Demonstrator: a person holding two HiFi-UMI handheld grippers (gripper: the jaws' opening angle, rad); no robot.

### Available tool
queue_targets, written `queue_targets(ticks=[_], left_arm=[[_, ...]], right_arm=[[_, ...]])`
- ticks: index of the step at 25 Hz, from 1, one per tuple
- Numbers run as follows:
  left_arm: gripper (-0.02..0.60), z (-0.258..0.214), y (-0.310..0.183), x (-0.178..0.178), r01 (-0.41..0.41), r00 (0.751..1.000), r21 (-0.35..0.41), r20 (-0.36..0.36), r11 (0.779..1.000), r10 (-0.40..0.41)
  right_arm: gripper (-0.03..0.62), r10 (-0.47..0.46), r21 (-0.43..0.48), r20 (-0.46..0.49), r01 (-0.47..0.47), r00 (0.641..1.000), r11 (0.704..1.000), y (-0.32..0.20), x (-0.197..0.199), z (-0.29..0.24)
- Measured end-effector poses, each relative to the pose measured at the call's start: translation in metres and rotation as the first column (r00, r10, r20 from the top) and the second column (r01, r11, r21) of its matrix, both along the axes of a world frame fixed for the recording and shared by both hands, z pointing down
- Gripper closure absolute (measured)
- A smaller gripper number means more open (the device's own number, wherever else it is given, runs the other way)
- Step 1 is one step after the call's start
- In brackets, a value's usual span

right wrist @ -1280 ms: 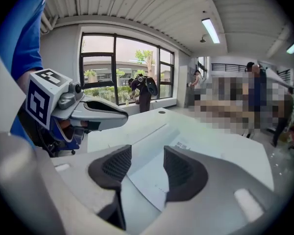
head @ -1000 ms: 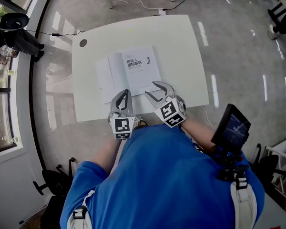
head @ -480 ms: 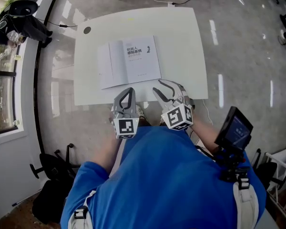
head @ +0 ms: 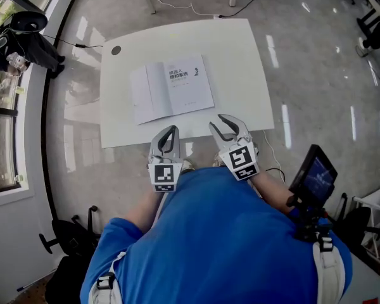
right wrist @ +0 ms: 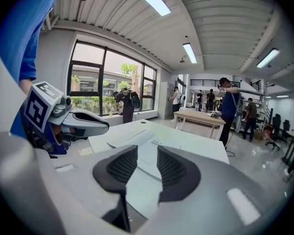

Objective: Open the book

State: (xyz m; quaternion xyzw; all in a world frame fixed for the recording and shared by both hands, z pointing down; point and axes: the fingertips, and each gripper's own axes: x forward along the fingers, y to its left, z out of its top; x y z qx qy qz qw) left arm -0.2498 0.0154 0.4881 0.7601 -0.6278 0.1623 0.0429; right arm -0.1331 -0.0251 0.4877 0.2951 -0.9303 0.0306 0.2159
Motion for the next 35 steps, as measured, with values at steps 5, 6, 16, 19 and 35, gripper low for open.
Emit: queue_targets(ticks=[5, 6, 16, 19, 35], left_arm=[[0.580, -0.004, 0.027, -0.013, -0.012, 0.999, 0.032, -0.037, 0.999, 0.013], [0.579, -0.004, 0.031, -0.015, -0.014, 0.999, 0.036, -0.046, 0.999, 0.016], [0.580, -0.007, 0.032, -0.020, -0.018, 0.997, 0.039, -0.079, 0.999, 0.021], [0.580, -0.009, 0.030, -0.021, -0.019, 0.997, 0.042, -0.081, 0.999, 0.022], [0.578, -0.003, 0.023, -0.017, -0.044, 0.996, 0.028, -0.076, 0.999, 0.046]], right_arm=[[0.525, 0.034, 0.022, -0.010, -0.033, 0.999, 0.999, 0.034, -0.012, -0.003], [0.536, 0.043, 0.025, -0.012, -0.043, 0.999, 0.999, 0.039, -0.014, -0.003], [0.591, 0.103, 0.026, -0.015, -0.103, 0.995, 0.994, 0.036, -0.012, -0.006], [0.591, 0.111, 0.026, -0.012, -0.111, 0.994, 0.994, 0.033, -0.011, -0.007], [0.591, 0.120, 0.029, -0.021, -0.120, 0.992, 0.992, 0.030, -0.007, -0.004]])
